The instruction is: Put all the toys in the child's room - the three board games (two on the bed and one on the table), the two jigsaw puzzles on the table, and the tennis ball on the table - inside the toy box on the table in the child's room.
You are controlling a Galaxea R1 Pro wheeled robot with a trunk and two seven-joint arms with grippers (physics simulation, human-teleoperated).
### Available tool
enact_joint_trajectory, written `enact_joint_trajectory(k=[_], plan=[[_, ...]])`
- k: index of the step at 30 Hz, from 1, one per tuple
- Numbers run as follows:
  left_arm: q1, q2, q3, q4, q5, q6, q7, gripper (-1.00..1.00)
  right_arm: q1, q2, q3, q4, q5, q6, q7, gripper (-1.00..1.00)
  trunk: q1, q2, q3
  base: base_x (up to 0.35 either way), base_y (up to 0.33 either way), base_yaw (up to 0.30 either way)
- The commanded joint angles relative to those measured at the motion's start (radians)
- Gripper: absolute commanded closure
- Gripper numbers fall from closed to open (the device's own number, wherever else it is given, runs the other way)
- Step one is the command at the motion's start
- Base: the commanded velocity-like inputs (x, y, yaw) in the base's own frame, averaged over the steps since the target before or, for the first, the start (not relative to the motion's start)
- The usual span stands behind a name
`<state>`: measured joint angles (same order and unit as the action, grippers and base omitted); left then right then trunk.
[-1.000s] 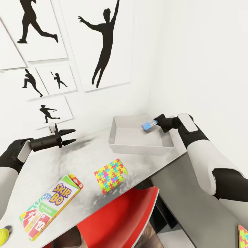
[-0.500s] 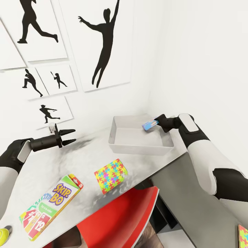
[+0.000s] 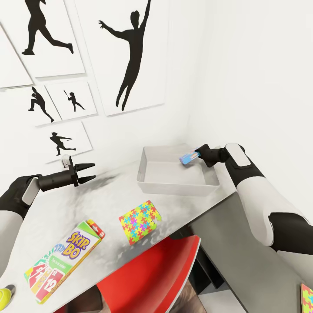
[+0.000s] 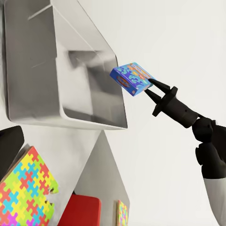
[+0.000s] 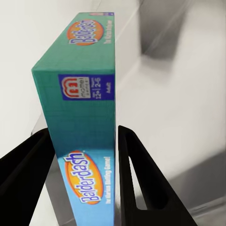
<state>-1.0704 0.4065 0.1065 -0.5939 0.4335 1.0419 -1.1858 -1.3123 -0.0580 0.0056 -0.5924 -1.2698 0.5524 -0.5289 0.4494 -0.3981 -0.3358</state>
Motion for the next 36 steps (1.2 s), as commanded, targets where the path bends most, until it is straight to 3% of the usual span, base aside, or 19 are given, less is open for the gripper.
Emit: enact_joint_trajectory(k=[1, 35, 36], plan=[[-0.001, 0.000, 0.001, 0.000, -0.001, 0.005, -0.003, -1.00, -0.001, 0.000, 0.001, -0.001, -0.008, 0.001, -0.008, 1.00, 0.001, -0.002, -0.002, 0.000, 0.000, 0.000], [0.000, 0.002, 0.001, 0.000, -0.001, 0.005, -0.005, -1.00, -0.002, -0.002, 0.000, 0.000, -0.008, 0.026, -0.009, 1.00, 0.001, -0.002, -0.002, 0.000, 0.000, 0.000], [0.000, 0.002, 0.001, 0.000, -0.001, 0.005, -0.005, -1.00, -0.002, -0.002, 0.000, 0.000, -0.008, 0.026, -0.009, -1.00, 0.001, -0.002, -0.002, 0.000, 0.000, 0.000]])
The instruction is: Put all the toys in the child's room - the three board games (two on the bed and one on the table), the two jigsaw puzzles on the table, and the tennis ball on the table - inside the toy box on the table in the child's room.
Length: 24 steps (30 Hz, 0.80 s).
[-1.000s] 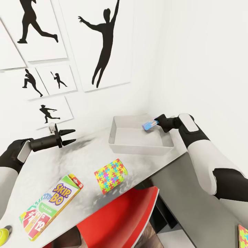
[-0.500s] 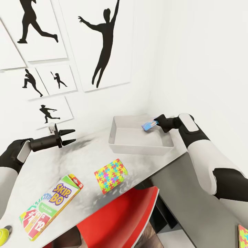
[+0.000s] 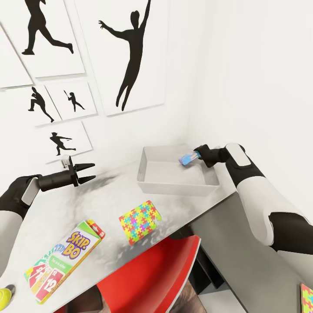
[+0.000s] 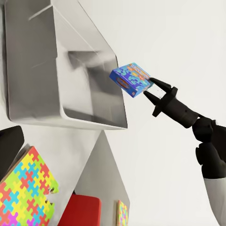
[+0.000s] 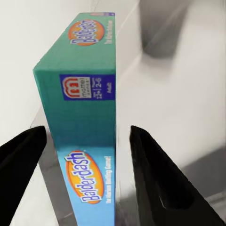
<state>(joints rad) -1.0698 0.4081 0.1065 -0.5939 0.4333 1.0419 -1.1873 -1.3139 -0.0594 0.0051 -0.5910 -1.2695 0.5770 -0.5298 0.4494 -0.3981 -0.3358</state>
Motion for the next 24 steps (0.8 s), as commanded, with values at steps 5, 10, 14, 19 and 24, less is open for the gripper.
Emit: enact_joint_trajectory(k=[5, 10, 14, 19, 24], plan=[[-0.001, 0.000, 0.001, 0.000, -0.001, 0.005, -0.003, -1.00, -0.001, 0.000, 0.000, -0.001, -0.008, 0.003, -0.009, -1.00, 0.001, -0.002, -0.002, 0.000, 0.000, 0.000], [-0.001, 0.000, 0.001, 0.000, -0.001, 0.005, -0.003, -1.00, -0.001, -0.017, -0.002, 0.003, -0.012, 0.003, -0.009, -1.00, 0.001, -0.002, -0.002, 0.000, 0.000, 0.000], [-0.001, 0.000, 0.001, 0.000, -0.001, 0.005, -0.003, -1.00, -0.001, -0.024, -0.011, 0.004, -0.016, 0.003, -0.008, -1.00, 0.001, -0.002, -0.002, 0.000, 0.000, 0.000], [-0.001, 0.000, 0.001, 0.000, -0.001, 0.005, -0.003, -1.00, 0.000, -0.026, -0.015, 0.004, -0.017, 0.003, -0.007, -1.00, 0.001, -0.002, -0.002, 0.000, 0.000, 0.000], [-0.001, 0.000, 0.001, 0.000, -0.001, 0.005, -0.003, -1.00, 0.001, -0.026, -0.016, 0.000, -0.019, 0.004, -0.003, -1.00, 0.001, -0.002, -0.002, 0.000, 0.000, 0.000]])
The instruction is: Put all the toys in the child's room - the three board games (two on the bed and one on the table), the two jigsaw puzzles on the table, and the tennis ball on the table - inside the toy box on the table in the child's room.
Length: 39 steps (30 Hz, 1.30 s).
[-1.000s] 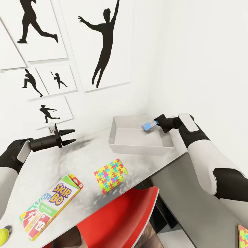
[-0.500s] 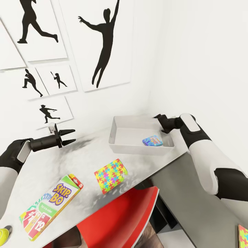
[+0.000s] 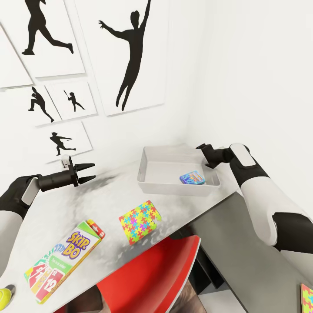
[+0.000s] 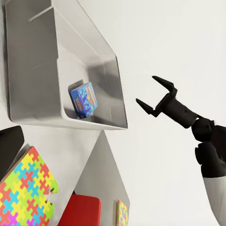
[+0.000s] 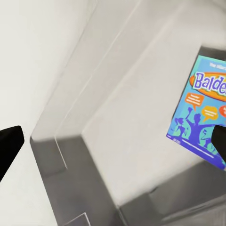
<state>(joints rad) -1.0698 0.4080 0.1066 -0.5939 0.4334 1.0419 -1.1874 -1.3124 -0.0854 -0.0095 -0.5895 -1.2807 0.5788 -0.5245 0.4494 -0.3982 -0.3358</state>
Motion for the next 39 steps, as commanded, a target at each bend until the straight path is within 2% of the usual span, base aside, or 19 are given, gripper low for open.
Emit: enact_joint_trajectory(k=[1, 30, 39], plan=[[-0.001, 0.000, 0.001, 0.000, -0.001, 0.005, -0.003, -1.00, 0.000, 0.000, -0.001, -0.002, -0.008, 0.002, -0.008, -1.00, 0.001, -0.002, -0.002, 0.000, 0.000, 0.000], [0.000, 0.002, 0.002, 0.000, 0.001, 0.005, -0.005, -1.00, 0.004, 0.001, -0.006, -0.006, -0.009, 0.006, -0.002, -1.00, 0.001, -0.002, -0.002, 0.000, 0.000, 0.000], [0.001, 0.003, 0.002, 0.000, 0.002, 0.005, -0.027, -1.00, 0.004, 0.001, -0.006, -0.006, -0.009, 0.006, -0.002, -1.00, 0.001, -0.002, -0.002, 0.000, 0.000, 0.000]])
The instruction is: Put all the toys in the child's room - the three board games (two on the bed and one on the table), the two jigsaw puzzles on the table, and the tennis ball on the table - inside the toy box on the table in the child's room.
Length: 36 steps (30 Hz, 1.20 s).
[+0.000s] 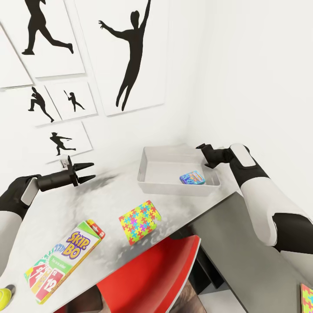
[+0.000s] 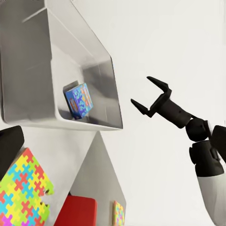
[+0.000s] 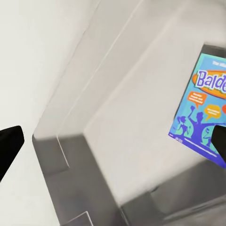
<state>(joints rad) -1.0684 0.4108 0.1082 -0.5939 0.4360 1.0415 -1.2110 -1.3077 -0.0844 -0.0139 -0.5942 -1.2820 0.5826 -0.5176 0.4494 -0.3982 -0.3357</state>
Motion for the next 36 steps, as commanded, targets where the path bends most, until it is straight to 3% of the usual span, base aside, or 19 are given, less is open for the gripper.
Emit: enact_joint_trajectory(k=[1, 36], plan=[[-0.001, 0.001, 0.001, 0.000, 0.000, 0.006, -0.005, -1.00, -0.001, 0.000, -0.001, -0.002, -0.008, 0.002, -0.009, -1.00, 0.001, -0.002, -0.002, 0.000, 0.000, 0.000], [-0.001, 0.006, 0.001, 0.000, 0.000, 0.006, -0.019, -1.00, 0.001, 0.005, -0.001, -0.001, -0.008, 0.002, -0.008, -1.00, 0.001, -0.002, 0.048, -0.015, 0.000, 0.000]])
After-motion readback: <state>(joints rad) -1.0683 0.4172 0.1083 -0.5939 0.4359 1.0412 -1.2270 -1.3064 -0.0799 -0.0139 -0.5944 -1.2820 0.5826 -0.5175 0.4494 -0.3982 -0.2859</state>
